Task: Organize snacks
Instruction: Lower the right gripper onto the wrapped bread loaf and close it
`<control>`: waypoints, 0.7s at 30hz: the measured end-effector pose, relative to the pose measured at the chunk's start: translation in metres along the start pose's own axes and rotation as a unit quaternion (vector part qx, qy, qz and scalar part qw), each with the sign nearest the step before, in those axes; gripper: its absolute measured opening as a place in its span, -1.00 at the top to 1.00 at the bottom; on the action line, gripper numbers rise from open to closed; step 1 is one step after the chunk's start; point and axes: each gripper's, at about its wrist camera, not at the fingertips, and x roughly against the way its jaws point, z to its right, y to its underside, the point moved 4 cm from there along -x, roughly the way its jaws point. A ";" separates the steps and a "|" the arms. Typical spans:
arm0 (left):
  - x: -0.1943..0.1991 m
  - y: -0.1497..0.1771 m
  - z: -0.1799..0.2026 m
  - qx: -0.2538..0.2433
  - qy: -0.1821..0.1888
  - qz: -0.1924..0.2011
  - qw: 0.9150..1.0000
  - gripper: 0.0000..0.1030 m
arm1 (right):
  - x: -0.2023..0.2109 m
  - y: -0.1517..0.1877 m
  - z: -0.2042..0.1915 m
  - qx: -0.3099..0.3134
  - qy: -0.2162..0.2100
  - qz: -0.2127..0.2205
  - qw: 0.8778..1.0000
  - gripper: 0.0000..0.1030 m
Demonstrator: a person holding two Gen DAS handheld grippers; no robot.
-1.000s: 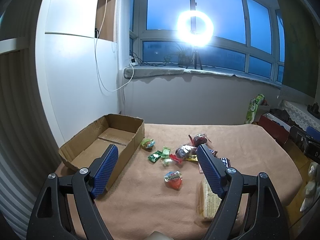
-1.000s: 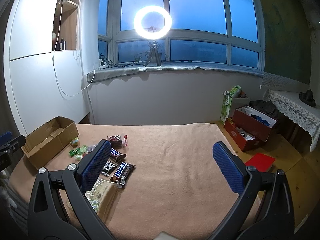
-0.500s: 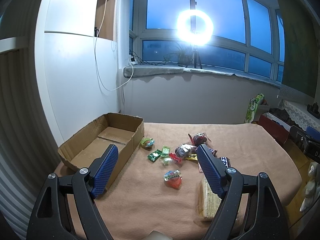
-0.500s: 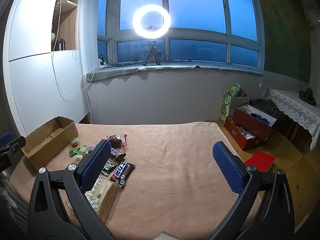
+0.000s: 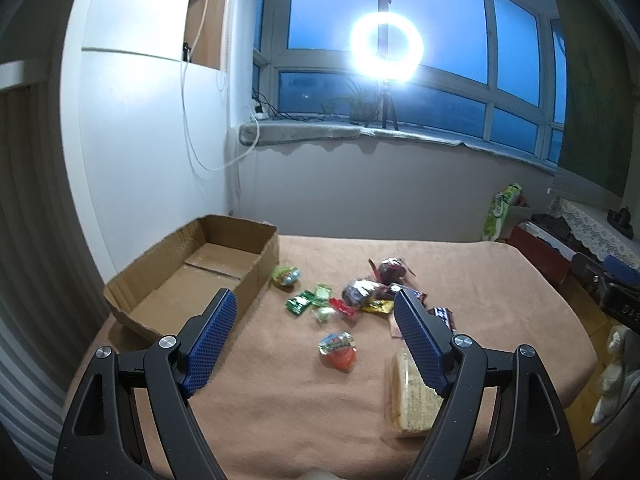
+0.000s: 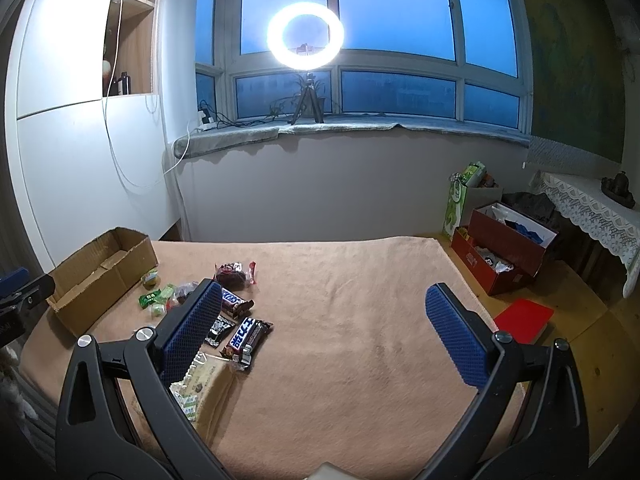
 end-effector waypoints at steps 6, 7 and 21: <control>-0.014 0.012 -0.001 0.020 0.034 -0.035 0.999 -0.57 | -0.016 0.012 -0.002 -0.028 -0.052 -0.038 0.998 -1.00; -0.017 0.014 -0.001 0.027 0.045 -0.044 0.998 -0.57 | -0.022 0.016 -0.001 -0.037 -0.066 -0.049 0.996 -1.00; -0.058 0.059 0.020 0.102 0.179 -0.172 0.963 -0.09 | -0.083 0.092 -0.030 -0.137 -0.241 -0.226 0.934 -0.65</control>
